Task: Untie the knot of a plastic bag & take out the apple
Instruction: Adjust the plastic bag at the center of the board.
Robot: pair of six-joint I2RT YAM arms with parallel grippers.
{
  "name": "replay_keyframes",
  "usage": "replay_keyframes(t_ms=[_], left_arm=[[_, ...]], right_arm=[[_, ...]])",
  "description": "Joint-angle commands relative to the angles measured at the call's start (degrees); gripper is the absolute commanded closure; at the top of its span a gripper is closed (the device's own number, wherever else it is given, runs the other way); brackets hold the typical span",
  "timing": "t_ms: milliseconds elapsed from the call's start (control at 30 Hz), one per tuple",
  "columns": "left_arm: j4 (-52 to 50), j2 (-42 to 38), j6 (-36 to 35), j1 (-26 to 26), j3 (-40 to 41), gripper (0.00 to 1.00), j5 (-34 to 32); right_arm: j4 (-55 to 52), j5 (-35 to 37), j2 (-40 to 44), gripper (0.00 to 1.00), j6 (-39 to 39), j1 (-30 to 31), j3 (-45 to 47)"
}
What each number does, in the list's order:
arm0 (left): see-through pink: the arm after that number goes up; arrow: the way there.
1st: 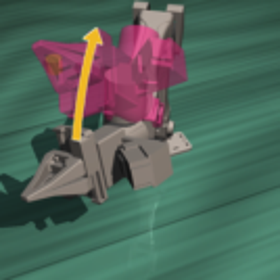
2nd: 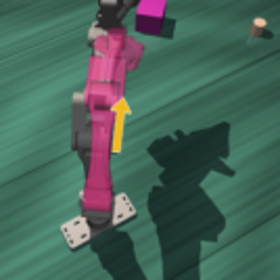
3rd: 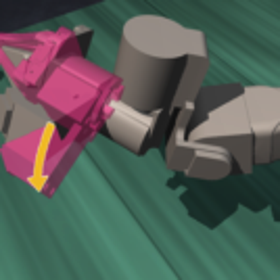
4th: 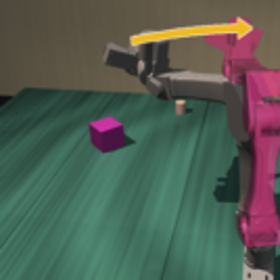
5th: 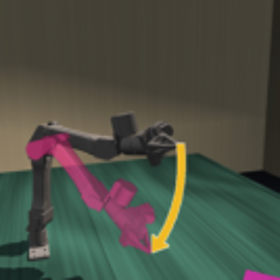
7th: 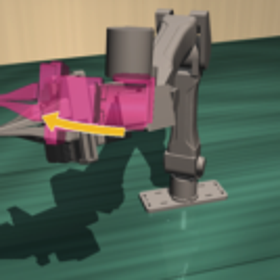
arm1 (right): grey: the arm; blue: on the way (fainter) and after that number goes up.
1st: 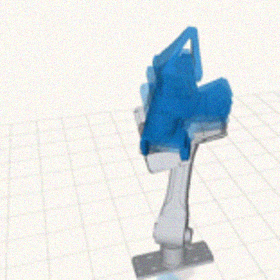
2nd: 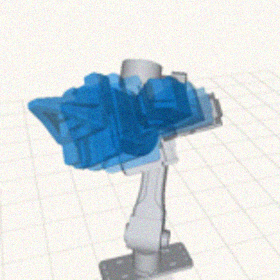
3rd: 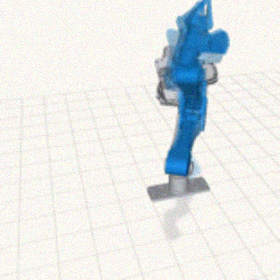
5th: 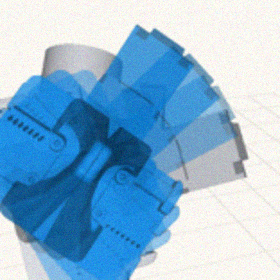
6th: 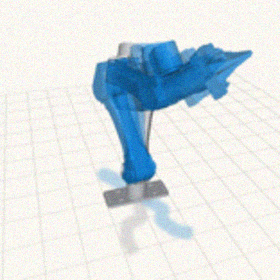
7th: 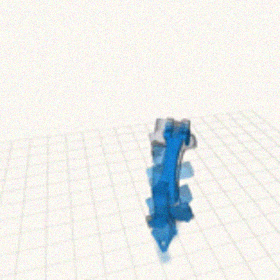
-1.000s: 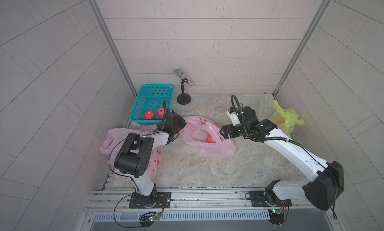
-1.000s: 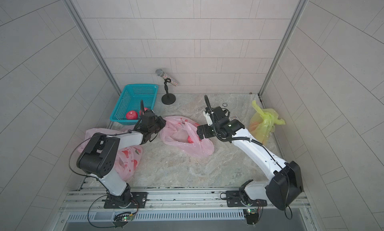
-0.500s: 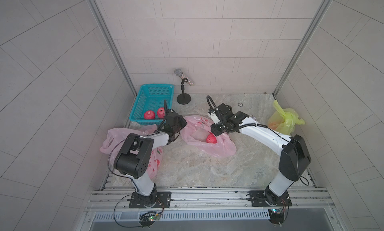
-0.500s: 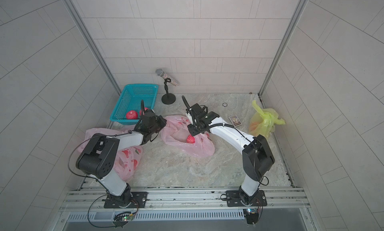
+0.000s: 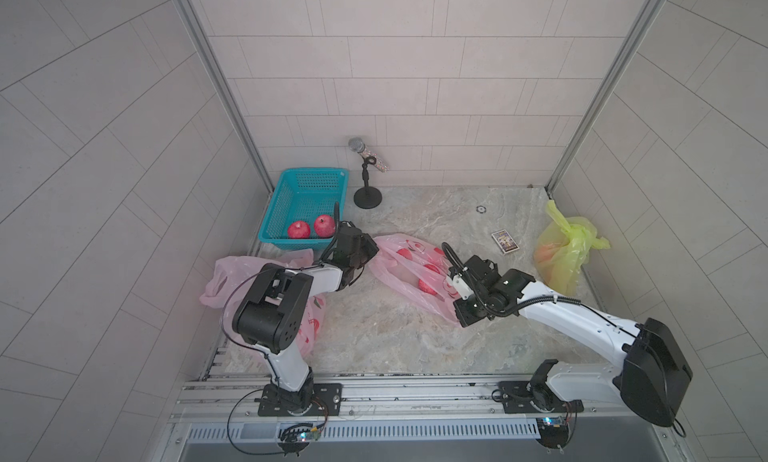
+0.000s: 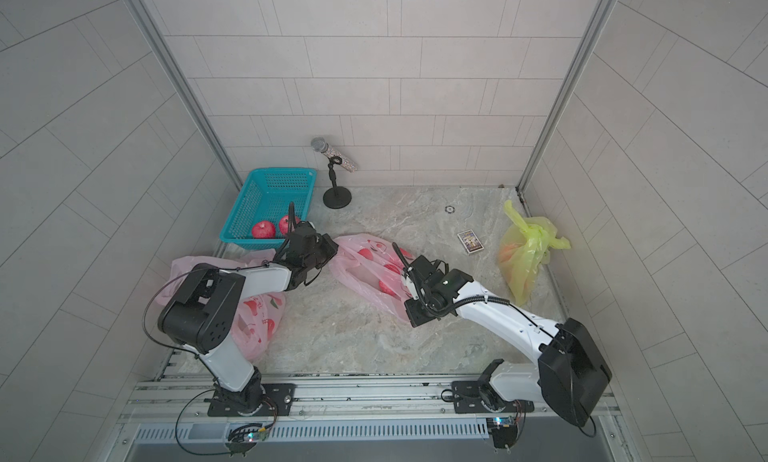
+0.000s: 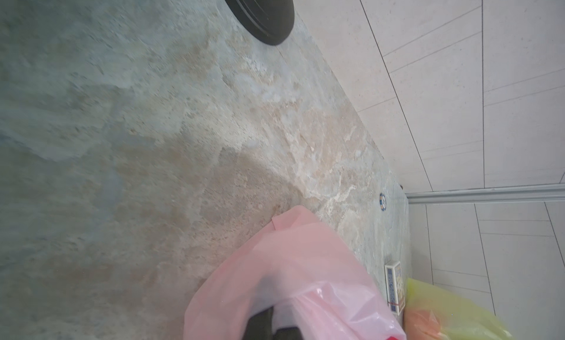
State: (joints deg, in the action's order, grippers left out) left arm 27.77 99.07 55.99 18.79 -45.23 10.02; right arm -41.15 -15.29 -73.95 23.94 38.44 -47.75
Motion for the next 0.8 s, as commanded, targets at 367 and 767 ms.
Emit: replay_keyframes(t_ms=[367, 767], left_arm=[[6.00, 5.68, -0.74, -3.35, 0.66, 0.99, -1.17], [13.61, 3.14, -5.26, -3.19, 2.95, 0.56, 7.35]], right_arm=[[10.93, 5.34, -3.55, 0.95, 11.12, -9.54, 11.35], [2.48, 2.52, 2.93, 0.28, 7.38, -8.92, 5.47]])
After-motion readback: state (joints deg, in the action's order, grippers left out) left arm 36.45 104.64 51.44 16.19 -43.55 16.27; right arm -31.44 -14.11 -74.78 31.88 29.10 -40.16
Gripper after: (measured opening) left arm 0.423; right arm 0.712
